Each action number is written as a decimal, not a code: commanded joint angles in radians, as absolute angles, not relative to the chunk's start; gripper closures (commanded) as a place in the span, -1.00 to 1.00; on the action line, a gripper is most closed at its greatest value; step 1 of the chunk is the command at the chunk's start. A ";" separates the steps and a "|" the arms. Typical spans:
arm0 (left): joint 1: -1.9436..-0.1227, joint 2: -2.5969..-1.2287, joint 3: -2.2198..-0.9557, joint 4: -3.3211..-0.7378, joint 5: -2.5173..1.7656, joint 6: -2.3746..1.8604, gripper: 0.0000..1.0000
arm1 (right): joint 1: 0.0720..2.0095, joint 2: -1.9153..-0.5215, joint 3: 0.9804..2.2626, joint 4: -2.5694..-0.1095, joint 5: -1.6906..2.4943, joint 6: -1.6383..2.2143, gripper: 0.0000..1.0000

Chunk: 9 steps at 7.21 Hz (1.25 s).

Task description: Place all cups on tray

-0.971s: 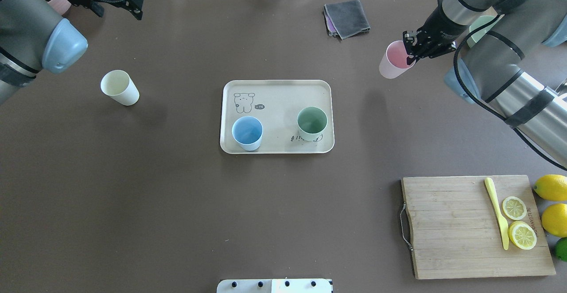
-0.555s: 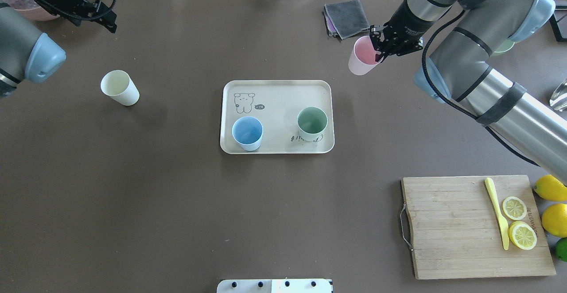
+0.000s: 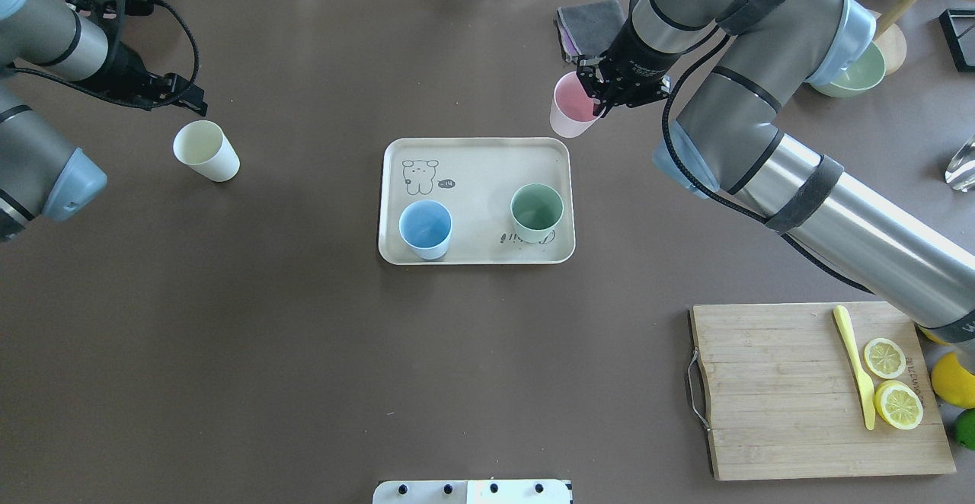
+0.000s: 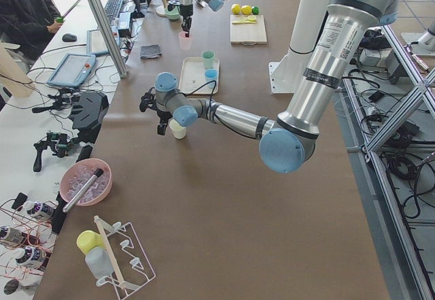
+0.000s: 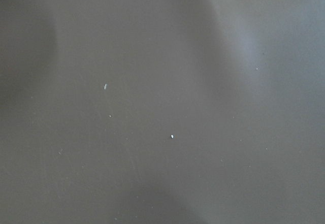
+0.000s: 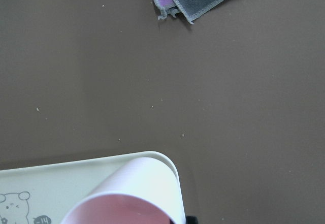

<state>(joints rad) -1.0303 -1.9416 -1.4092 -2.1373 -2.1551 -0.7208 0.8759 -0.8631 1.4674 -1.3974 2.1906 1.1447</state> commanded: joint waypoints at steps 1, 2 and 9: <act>-1.011 -1.913 -1.407 -2.174 -2.143 -0.738 -0.93 | 0.859 -0.830 1.439 -1.397 2.171 1.147 1.00; -1.011 -1.911 -1.410 -2.174 -2.143 -0.738 -0.93 | 0.856 -0.824 1.433 -1.397 2.163 1.147 1.00; -0.988 -1.910 -1.436 -2.154 -2.164 -0.742 1.00 | 0.808 -0.811 1.396 -1.387 2.123 1.143 1.00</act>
